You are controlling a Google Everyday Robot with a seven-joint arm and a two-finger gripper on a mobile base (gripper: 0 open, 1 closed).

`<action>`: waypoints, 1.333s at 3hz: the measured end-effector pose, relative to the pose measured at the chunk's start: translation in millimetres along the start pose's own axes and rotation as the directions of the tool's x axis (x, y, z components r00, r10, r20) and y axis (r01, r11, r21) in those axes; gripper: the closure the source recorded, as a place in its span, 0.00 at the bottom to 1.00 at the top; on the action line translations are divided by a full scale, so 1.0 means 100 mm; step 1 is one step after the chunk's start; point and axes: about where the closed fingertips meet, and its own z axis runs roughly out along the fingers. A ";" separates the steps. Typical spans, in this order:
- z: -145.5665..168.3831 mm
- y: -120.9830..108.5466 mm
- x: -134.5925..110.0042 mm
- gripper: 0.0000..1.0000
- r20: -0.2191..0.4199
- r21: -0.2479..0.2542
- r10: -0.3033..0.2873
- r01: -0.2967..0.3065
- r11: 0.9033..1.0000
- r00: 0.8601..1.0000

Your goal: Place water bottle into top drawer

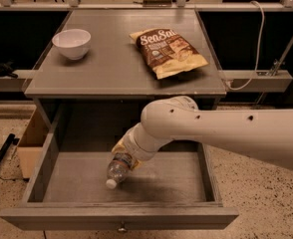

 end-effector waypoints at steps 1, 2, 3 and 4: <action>-0.05 0.04 0.07 1.00 -0.037 -0.057 -0.026 0.024 0.998 0.999; -0.05 0.04 0.07 1.00 -0.037 -0.057 -0.026 0.024 0.998 0.999; -0.01 0.03 0.03 1.00 -0.024 -0.043 -0.019 0.018 0.999 1.000; 0.15 0.04 -0.01 1.00 0.002 -0.032 -0.002 0.002 0.999 1.000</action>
Offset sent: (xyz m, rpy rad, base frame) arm 0.0029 -0.0082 0.0016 -0.0624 -0.0103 0.0052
